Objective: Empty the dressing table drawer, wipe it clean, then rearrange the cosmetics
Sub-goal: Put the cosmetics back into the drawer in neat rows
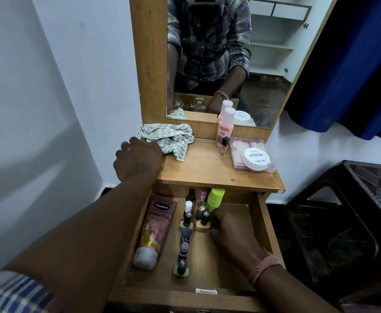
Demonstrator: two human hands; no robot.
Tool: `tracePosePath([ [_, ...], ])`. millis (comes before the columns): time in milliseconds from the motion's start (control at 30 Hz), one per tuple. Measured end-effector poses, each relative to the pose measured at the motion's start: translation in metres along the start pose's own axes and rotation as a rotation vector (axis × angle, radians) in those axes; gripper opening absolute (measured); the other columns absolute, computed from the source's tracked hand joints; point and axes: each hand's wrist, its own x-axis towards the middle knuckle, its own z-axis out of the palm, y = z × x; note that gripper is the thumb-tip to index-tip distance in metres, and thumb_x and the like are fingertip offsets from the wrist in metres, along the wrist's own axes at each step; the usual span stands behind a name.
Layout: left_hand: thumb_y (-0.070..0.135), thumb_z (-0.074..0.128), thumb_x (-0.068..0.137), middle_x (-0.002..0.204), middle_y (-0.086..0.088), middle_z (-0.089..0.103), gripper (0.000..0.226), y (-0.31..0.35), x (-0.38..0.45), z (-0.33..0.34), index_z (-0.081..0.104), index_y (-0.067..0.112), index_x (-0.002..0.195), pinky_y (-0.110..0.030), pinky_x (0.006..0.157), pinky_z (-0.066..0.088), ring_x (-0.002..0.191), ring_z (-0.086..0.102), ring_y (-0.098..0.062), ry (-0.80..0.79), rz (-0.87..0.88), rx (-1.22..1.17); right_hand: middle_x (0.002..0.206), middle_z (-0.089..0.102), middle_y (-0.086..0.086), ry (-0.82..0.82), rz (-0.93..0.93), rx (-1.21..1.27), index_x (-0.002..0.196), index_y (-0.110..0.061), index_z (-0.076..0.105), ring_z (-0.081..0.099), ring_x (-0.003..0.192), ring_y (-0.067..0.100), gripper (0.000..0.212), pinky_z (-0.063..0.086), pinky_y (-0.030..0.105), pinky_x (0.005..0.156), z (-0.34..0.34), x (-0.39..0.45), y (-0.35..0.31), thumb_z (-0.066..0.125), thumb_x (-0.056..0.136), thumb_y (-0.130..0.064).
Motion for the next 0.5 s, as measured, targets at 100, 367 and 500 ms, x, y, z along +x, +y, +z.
tracePosePath([
  [100,0.052,0.038,0.101,0.13,-0.016,0.059,0.056,0.0,0.001,0.001,0.055,0.008,0.132,-0.044,0.093,0.047,0.118,0.058,-0.037,0.003,0.004,0.003,0.093,0.066,-0.007,0.09,0.045,-0.062,0.098,-0.026,0.068,0.062,0.085,0.005,0.01,0.055,0.024,0.077,-0.019,-0.009,-0.012,0.063,0.095,-0.018],
  [367,0.05,0.038,0.101,0.131,-0.017,0.059,0.055,0.0,0.003,0.003,0.055,0.008,0.132,-0.043,0.093,0.046,0.119,0.057,-0.038,-0.003,-0.002,0.009,0.101,0.064,-0.002,0.593,-0.073,0.066,0.11,-0.018,0.066,0.056,0.091,0.011,0.017,0.035,0.023,0.072,-0.104,0.052,-0.064,0.063,0.096,-0.027],
  [500,0.05,0.038,0.101,0.132,-0.017,0.058,0.055,-0.002,0.002,0.003,0.054,0.008,0.132,-0.044,0.094,0.045,0.119,0.056,-0.039,-0.002,0.003,-0.015,0.119,0.06,0.012,0.563,-0.007,-0.029,0.121,-0.012,0.06,0.058,0.107,0.028,0.029,0.044,0.032,0.087,-0.104,0.105,-0.058,0.065,0.093,-0.018],
])
